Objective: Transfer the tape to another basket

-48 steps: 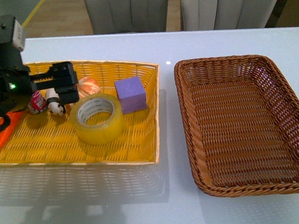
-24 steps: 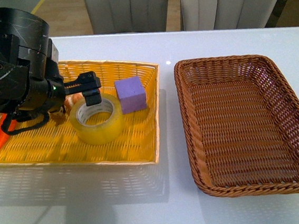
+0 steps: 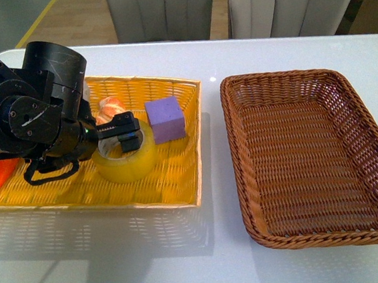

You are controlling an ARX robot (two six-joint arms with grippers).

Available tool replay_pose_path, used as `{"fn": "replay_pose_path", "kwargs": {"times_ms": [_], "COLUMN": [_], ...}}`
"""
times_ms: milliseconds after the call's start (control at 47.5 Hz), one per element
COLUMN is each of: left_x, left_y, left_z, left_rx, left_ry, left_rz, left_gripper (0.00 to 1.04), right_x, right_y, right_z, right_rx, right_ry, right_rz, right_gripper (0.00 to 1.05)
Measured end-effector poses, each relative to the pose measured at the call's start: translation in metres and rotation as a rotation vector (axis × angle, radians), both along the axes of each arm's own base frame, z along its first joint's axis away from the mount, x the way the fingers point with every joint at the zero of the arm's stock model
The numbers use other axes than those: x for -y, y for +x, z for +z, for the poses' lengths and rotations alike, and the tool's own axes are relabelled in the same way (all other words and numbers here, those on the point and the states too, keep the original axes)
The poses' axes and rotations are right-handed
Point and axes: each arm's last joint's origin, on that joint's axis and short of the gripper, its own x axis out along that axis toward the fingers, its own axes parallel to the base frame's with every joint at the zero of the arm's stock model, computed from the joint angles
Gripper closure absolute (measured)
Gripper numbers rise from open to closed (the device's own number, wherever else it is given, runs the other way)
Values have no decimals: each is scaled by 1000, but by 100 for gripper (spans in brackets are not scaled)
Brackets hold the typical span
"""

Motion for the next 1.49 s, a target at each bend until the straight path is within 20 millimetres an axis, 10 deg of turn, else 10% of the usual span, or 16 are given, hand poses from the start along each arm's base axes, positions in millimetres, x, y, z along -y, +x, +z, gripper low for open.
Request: {"fn": "replay_pose_path", "kwargs": {"times_ms": [147, 694, 989, 1241, 1494], "left_x": [-1, -2, -12, -15, 24], "left_y": [1, 1, -9, -5, 14], "left_z": [0, -1, 9, 64, 104], "left_rx": [-3, -21, -10, 103, 160], "left_ry": [2, 2, -12, -45, -88], "left_rz": [5, 24, 39, 41, -54], "left_gripper": [9, 85, 88, 88, 88], "right_x": [0, 0, 0, 0, 0], "right_y": [0, 0, 0, 0, 0], "right_z": [0, 0, 0, 0, 0], "right_rx": [0, 0, 0, 0, 0], "right_ry": [0, 0, 0, 0, 0], "right_rz": [0, 0, 0, 0, 0], "right_gripper": [9, 9, 9, 9, 9]}}
